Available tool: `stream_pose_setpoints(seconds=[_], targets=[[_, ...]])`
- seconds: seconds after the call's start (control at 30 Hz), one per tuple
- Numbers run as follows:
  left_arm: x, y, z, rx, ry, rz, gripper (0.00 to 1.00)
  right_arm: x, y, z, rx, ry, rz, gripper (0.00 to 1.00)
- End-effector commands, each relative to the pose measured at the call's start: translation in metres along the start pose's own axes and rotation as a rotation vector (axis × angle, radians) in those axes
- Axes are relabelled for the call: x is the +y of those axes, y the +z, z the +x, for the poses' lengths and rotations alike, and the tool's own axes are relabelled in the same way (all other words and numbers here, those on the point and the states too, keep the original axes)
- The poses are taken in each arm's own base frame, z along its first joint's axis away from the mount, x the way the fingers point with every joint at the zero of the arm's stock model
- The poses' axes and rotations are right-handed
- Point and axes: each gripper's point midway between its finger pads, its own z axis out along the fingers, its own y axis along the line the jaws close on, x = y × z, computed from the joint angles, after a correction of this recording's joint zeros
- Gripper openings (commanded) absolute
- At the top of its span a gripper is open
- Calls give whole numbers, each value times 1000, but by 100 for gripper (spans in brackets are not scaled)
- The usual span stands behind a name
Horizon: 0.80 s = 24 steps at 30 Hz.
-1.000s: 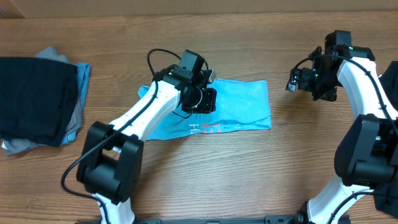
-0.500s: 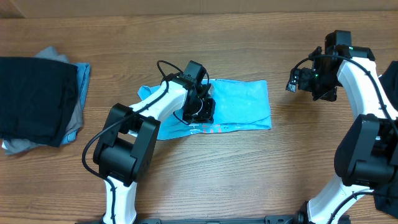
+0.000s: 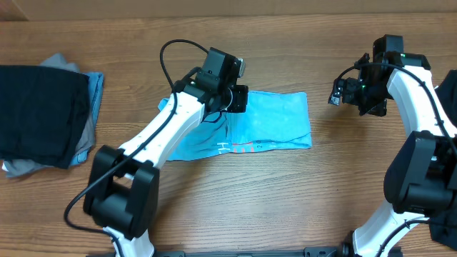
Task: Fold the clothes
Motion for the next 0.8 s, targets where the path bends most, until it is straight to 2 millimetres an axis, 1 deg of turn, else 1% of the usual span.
stream_pose_setpoints(seconds=[0.0, 0.1, 0.2, 0.27, 0.3, 0.37, 0.43, 0.5, 0.53, 0.57, 0.6, 0.63, 0.67, 0.73, 0.77], targets=[[33, 33, 9, 30, -28, -107, 4, 2, -15, -7, -50, -10, 3, 100], [46, 53, 22, 76, -46, -134, 4, 2, -15, -7, -50, -10, 3, 100], [59, 67, 34, 115, -67, -155, 4, 2, -15, -7, -50, -10, 3, 100], [60, 70, 37, 127, -80, -149, 4, 2, -15, -7, -50, -10, 3, 100], [58, 70, 37, 130, -80, -137, 4, 2, -15, -7, -50, -10, 3, 100], [51, 64, 30, 115, -76, -115, 4, 2, -15, -7, -50, -10, 3, 100], [40, 50, 12, 69, -64, -98, 4, 2, -15, -7, -50, -10, 3, 100], [26, 29, -9, 14, -49, -77, 4, 2, -15, -7, -50, -10, 3, 100], [18, 16, -20, -14, -42, -66, 4, 2, -15, -7, -50, -10, 3, 100], [9, -4, -32, -47, -33, -58, 4, 2, -15, -7, -50, -10, 3, 100], [3, -20, -41, -73, -28, -60, 4, 2, -15, -7, -50, -10, 3, 100], [1, -35, -48, -99, -25, -77, 4, 2, -15, -7, -50, -10, 3, 100], [1, -46, -52, -115, -25, -96, 5, 2, -15, -7, -50, -10, 3, 100], [7, -69, -58, -139, -36, -150, 8, 2, -15, -7, -50, -10, 3, 100], [12, -76, -58, -139, -44, -172, 8, 2, -15, -7, -50, -10, 3, 100]])
